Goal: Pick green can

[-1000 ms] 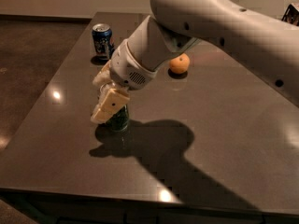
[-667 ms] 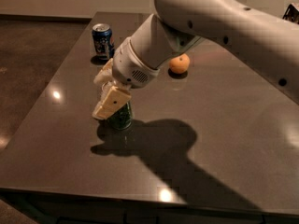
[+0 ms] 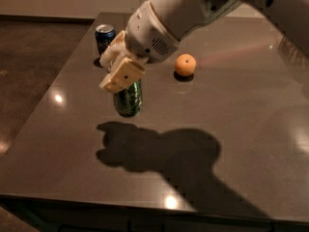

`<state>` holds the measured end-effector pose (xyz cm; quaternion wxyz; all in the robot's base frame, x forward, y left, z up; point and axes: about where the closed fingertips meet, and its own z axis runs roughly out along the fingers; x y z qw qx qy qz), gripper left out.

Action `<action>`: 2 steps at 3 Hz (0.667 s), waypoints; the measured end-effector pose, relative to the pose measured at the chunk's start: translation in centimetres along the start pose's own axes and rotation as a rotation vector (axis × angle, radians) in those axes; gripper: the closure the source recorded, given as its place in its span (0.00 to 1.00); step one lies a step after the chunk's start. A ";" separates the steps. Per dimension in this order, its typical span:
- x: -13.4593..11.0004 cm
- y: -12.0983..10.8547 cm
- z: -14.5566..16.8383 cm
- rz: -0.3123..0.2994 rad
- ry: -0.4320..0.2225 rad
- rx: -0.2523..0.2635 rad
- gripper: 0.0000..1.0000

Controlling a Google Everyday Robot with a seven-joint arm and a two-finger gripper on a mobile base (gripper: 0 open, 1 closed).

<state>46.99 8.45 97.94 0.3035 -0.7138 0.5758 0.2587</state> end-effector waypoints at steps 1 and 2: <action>-1.7 0.1 -3.0 -0.013 -0.040 0.005 1.00; -2.8 0.2 -4.8 -0.024 -0.082 0.014 1.00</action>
Offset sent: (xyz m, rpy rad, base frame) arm -0.0074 -0.0278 0.0749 0.1463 -0.0173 0.0168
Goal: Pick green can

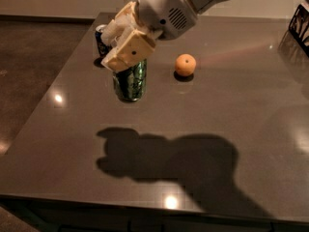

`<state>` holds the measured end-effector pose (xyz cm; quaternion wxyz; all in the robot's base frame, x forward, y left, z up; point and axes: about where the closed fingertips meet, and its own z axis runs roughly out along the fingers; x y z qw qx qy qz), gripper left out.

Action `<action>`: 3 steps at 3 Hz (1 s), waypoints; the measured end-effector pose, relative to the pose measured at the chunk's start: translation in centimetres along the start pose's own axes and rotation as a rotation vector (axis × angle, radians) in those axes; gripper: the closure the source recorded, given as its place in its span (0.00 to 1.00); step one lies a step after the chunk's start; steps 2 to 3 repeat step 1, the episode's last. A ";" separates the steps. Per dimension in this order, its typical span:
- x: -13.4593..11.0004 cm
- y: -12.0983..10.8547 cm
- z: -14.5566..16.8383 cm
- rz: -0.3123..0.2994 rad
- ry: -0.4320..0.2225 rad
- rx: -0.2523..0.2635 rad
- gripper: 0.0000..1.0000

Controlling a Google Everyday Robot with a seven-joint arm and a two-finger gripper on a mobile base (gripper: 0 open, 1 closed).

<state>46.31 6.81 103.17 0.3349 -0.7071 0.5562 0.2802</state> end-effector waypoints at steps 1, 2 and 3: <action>-0.2 0.0 -0.1 -0.002 -0.004 0.001 1.00; -0.2 0.0 -0.1 -0.002 -0.004 0.001 1.00; -0.2 0.0 -0.1 -0.002 -0.004 0.001 1.00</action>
Offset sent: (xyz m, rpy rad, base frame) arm 0.0000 0.0000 0.0000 0.0000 0.0000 0.0000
